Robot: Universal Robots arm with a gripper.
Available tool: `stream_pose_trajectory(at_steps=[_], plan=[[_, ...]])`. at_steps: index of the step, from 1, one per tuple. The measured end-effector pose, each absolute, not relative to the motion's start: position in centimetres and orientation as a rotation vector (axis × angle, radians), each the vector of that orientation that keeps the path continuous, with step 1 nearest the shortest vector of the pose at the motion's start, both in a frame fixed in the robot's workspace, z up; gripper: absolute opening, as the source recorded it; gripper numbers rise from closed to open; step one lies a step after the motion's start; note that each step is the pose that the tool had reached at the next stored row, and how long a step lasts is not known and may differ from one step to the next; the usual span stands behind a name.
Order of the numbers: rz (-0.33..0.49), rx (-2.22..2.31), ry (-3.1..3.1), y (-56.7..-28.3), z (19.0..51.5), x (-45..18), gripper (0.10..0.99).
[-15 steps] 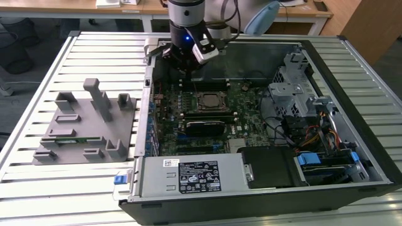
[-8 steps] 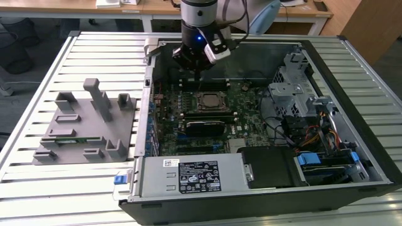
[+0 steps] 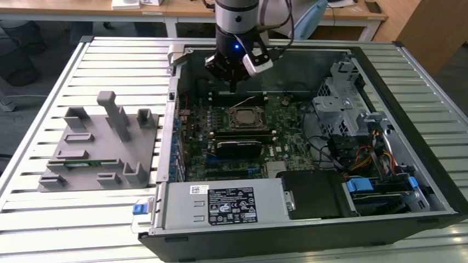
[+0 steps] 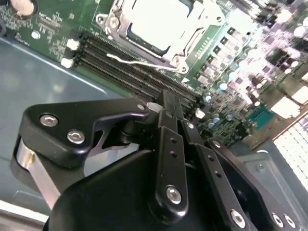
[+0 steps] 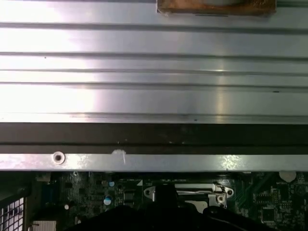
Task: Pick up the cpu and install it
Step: 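Install the first cpu locking lever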
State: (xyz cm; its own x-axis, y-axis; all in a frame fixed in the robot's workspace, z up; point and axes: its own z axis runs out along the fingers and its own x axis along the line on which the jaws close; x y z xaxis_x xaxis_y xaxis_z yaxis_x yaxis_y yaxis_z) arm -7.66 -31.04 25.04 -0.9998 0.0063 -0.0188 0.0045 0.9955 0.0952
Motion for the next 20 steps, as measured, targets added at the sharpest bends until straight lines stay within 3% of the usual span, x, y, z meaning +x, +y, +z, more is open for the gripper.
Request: stream_pose_trajectory(at_steps=[20], plan=[[0.138,-0.032,3.121,-31.63,24.21,-6.85,0.106]])
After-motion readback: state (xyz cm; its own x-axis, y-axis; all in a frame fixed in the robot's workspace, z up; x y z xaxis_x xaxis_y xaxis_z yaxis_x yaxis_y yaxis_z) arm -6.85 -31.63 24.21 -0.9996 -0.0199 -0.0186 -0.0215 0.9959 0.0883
